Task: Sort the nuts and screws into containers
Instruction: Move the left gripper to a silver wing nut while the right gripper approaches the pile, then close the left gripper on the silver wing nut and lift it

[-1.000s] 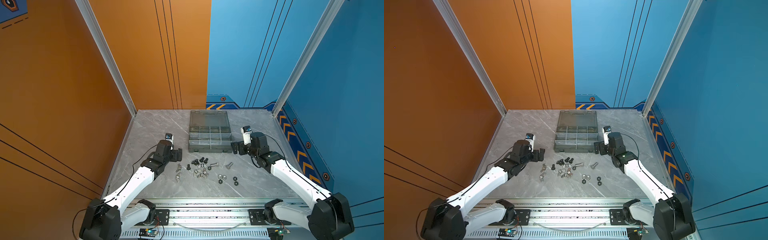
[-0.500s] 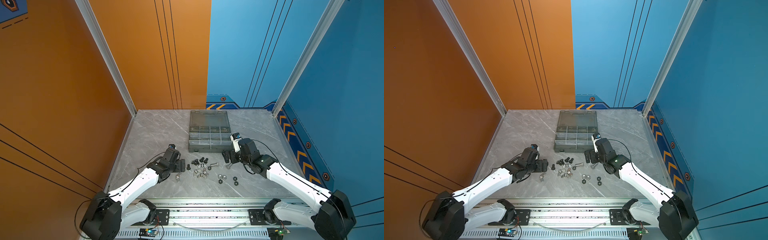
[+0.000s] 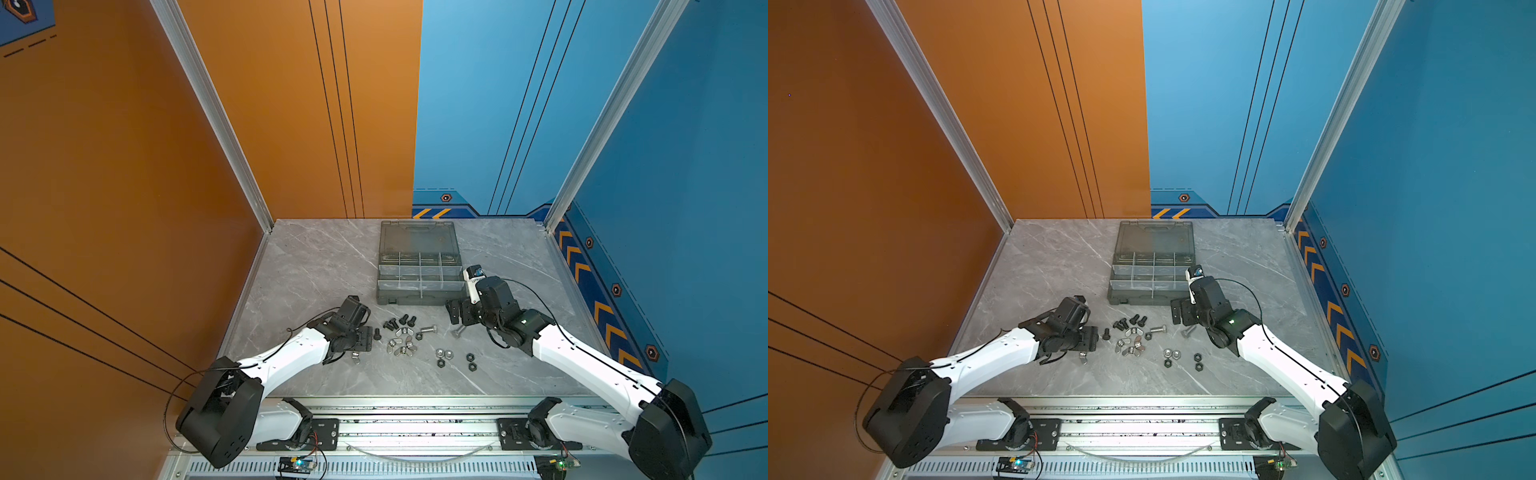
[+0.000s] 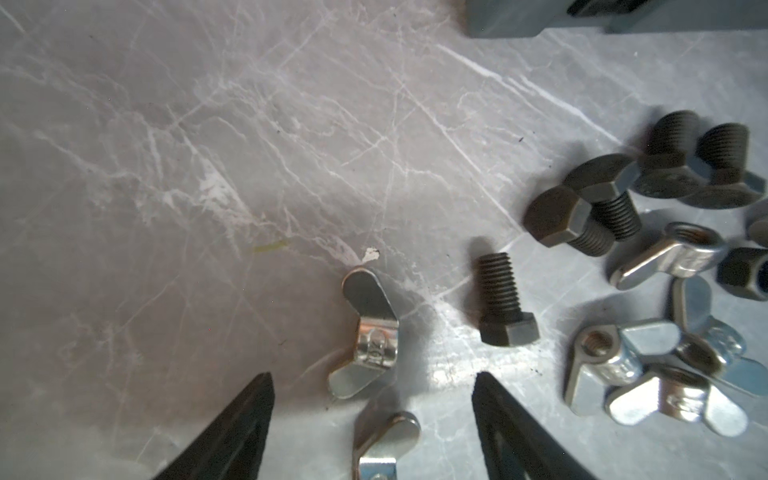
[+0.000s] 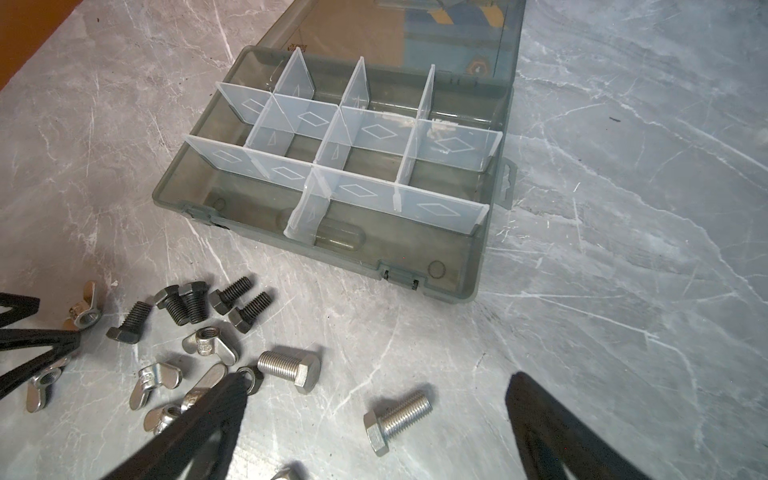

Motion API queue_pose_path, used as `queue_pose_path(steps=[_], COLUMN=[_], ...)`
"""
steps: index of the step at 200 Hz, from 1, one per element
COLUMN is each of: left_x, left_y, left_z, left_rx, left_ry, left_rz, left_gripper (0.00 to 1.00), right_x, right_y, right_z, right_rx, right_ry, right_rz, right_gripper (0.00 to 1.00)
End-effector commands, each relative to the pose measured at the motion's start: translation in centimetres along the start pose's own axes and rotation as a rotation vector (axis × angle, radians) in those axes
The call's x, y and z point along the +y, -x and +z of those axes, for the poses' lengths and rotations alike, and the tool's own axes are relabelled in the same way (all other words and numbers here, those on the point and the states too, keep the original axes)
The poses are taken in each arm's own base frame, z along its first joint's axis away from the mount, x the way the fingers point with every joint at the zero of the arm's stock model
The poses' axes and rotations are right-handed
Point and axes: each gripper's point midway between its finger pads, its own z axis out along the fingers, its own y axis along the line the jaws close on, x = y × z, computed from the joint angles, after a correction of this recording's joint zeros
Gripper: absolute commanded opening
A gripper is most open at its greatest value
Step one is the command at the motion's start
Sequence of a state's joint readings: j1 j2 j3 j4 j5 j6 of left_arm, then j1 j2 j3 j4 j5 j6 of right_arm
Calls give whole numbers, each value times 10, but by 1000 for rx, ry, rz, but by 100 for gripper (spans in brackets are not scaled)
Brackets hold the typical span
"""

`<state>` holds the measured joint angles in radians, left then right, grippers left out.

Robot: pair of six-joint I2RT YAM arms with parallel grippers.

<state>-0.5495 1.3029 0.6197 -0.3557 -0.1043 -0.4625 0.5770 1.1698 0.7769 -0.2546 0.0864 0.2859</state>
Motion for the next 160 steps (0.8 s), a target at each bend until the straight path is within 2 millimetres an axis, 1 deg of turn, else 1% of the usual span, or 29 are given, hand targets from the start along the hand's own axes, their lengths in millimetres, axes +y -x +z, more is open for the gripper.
queue_pose_path(steps=[1,33,73,160], left_x=[-4,-2,0,4], left_y=[9,11,15,17], left_z=[2,6,7,21], left_rx=[-12,-8,-20,8], left_ry=[16,42,62,102], left_rz=[28,33,32,45], left_gripper=[73,69,68,63], right_x=[-4,-6,-6,-9], right_y=[-2,-3,-6,-6], right_z=[1,3,6,7], right_rx=[8,12,23,25], right_ry=[-33,-45,-49,-66], right_rz=[9,4,8,28], right_gripper=[100,100,100,100])
